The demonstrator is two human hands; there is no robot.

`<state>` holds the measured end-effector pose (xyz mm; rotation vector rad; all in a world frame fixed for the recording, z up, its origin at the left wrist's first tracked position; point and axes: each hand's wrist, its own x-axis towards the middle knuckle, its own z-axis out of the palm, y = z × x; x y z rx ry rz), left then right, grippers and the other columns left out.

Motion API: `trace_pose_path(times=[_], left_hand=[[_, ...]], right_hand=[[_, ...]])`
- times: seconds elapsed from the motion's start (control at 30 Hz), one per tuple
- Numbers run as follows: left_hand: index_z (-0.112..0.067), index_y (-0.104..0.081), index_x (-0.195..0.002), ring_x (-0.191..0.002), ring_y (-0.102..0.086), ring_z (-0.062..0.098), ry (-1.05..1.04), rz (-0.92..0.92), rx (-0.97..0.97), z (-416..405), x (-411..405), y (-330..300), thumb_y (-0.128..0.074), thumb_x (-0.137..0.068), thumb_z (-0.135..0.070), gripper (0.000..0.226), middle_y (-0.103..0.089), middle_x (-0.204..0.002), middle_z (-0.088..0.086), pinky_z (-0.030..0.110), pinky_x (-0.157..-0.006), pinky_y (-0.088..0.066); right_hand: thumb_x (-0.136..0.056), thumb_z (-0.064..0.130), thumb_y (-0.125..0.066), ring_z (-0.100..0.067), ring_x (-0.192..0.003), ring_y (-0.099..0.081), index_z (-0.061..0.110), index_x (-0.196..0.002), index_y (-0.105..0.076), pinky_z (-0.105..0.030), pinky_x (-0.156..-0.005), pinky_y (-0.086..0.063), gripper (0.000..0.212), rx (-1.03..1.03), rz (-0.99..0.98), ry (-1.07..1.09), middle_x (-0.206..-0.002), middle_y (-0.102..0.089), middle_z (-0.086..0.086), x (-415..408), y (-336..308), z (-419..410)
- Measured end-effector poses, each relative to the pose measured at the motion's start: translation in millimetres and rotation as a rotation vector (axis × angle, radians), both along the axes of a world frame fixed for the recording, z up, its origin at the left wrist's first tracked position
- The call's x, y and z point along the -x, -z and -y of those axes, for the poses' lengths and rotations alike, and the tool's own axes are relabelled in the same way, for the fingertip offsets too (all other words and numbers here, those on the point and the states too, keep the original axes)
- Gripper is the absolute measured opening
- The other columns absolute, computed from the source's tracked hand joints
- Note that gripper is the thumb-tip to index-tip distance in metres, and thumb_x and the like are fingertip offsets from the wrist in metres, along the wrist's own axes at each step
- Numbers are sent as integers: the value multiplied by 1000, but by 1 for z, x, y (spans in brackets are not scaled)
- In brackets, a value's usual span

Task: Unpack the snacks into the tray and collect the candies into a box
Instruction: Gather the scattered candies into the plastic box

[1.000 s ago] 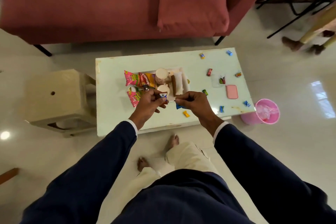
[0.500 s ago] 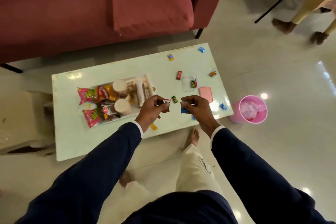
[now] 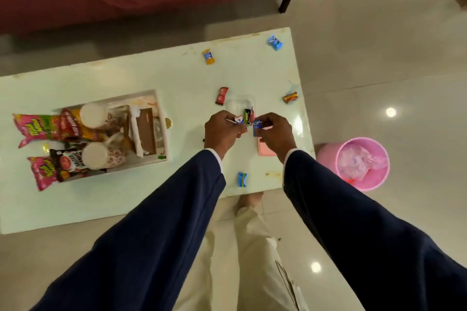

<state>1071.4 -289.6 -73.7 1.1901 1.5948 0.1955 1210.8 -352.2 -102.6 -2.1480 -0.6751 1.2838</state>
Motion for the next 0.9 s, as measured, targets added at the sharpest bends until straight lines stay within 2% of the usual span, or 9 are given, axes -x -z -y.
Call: trace_pose_path(times=[0.13, 0.23, 0.3, 0.43, 0.53, 0.63, 0.73, 0.8, 0.9], left_hand=[[-10, -72, -89, -79, -74, 25, 7, -90, -61, -21, -13, 54, -86, -70, -21, 25, -77, -82, 7, 41, -77, -60], [-12, -74, -101, -87, -74, 22, -21, -55, -52, -33, -18, 70, -84, -75, -19, 29, -78, -91, 6, 41, -84, -60], [-11, -71, -111, -91, -72, 18, -12, -48, -83, -37, -17, 70, -83, -79, -19, 35, -76, -100, 5, 31, -88, -56], [-11, -69, -110, -85, -65, 10, -31, -50, -151, -23, 11, 57, -73, -87, -11, 23, -72, -103, 1, 6, -69, -47], [-15, -69, -102, -87, -64, 8, 4, -85, -159, 3, 55, 53, -63, -91, -6, 16, -70, -100, -4, 20, -78, -55], [-18, -68, -98, -93, -65, 12, 73, -166, -125, 34, 114, 55, -61, -91, -1, 19, -70, -102, -1, 13, -79, -50], [-21, -66, -100, -99, -64, 16, 86, -245, -20, 64, 174, 56, -62, -87, 4, 28, -67, -105, 0, 23, -83, -48], [-20, -64, -106, -100, -63, 18, 114, -297, 24, 78, 206, 56, -64, -87, 0, 28, -61, -110, 2, 24, -84, -44], [-18, -57, -119, -99, -61, 22, 164, -383, 66, 88, 244, 65, -70, -88, -12, 33, -51, -122, 5, 33, -85, -48]], right_hand=[[-80, 3, -72, -20, -85, -70, 14, -100, -73, -32, -78, -60, 24, -57, 92, 8, -94, -75, -1, 1, 35, -27], [-84, 3, -69, -14, -83, -68, 14, -109, -72, -7, -60, -51, 28, -72, 92, 45, -102, -75, -2, -4, 44, -43], [-85, 3, -68, -10, -85, -66, 15, -117, -70, -3, -53, -44, 33, -60, 68, 55, -105, -72, 1, -8, 42, -50], [-88, 4, -64, -11, -90, -70, 18, -106, -73, -22, -77, -58, 24, -59, 82, 86, -98, -75, 2, -5, 27, -37], [-90, 7, -65, -13, -86, -71, 17, -96, -72, -25, -81, -58, 14, -34, 72, 86, -92, -74, 2, 9, 16, -13], [-90, 6, -65, -12, -82, -69, 21, -89, -70, -25, -83, -57, 15, -1, 43, 4, -87, -73, 5, 40, 19, 19], [-86, -1, -61, -14, -86, -68, 22, -87, -69, -30, -83, -56, 24, 98, 21, -67, -91, -71, 6, 79, 31, 56], [-82, -2, -62, -23, -95, -65, 22, -93, -69, -37, -87, -56, 28, 146, 99, -85, -103, -66, -1, 101, 40, 79], [-82, 13, -74, -33, -104, -56, 17, -110, -65, -40, -89, -50, 30, 220, 321, -28, -115, -55, -10, 127, 53, 106]])
